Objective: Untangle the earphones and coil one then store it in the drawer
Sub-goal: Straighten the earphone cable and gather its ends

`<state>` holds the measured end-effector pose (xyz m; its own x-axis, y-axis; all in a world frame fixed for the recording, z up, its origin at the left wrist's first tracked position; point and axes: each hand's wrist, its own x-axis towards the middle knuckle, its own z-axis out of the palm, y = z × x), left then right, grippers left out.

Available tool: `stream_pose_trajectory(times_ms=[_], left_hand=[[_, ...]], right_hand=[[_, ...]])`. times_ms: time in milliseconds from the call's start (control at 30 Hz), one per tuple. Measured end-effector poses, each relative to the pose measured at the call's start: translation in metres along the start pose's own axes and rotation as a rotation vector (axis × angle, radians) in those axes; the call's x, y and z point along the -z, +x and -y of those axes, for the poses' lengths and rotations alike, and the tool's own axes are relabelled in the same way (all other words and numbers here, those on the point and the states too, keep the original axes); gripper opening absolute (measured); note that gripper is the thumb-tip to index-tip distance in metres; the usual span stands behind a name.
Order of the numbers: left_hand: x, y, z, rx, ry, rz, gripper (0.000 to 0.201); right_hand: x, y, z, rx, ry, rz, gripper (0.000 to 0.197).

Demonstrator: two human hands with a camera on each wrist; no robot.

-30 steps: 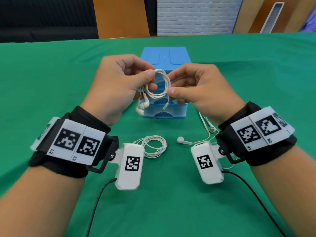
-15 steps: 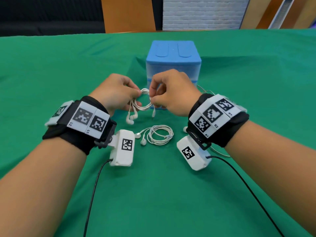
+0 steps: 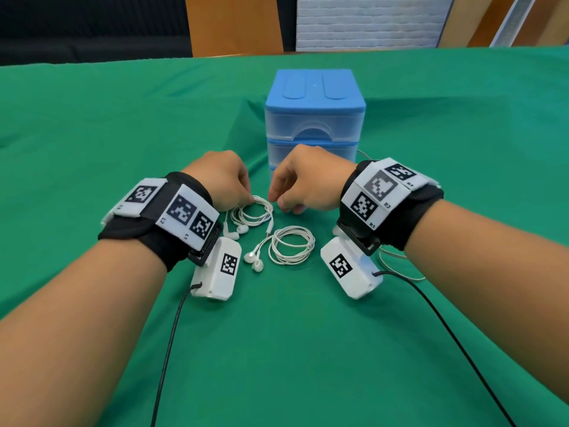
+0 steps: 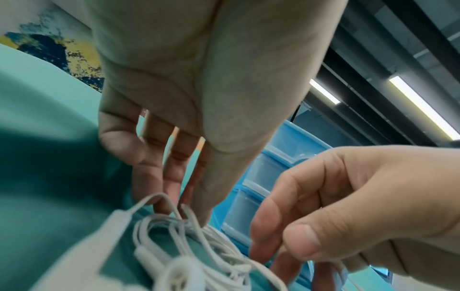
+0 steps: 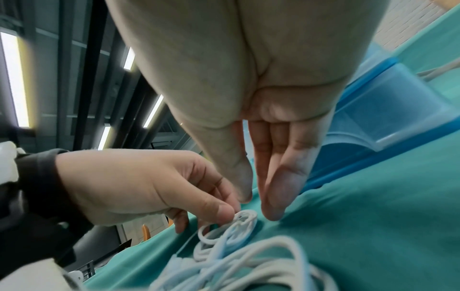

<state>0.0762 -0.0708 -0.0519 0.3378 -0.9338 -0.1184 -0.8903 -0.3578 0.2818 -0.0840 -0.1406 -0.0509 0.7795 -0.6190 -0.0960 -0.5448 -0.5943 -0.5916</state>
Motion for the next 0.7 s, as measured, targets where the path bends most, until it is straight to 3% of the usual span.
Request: stream_pose_trajectory(times_ms=[267,433,567,700], left_hand=[[0.001,0.000,-0.001,-0.030,0.024,-0.044,0.017],[0.013,-0.013,-0.020,-0.172,-0.049,-0.085,0.016],[0.021,-0.025,-0.053,-0.335,-0.088,0.023,0.018],[0.012,-0.033,-0.085,-0.461,0.002,0.229,0.018]], right_hand=[[0.003,-0.003,-0.004,0.005,0.030,-0.003,0.008],[0.025,-0.018,-0.008,0.028,0.026,-0.054,0.006],[0.052,-0.041,-0.023,0.012,0.051,-0.052,0.006],[0.063,-0.062,-0.045,-0.072,-0.190,0.060,0.008]])
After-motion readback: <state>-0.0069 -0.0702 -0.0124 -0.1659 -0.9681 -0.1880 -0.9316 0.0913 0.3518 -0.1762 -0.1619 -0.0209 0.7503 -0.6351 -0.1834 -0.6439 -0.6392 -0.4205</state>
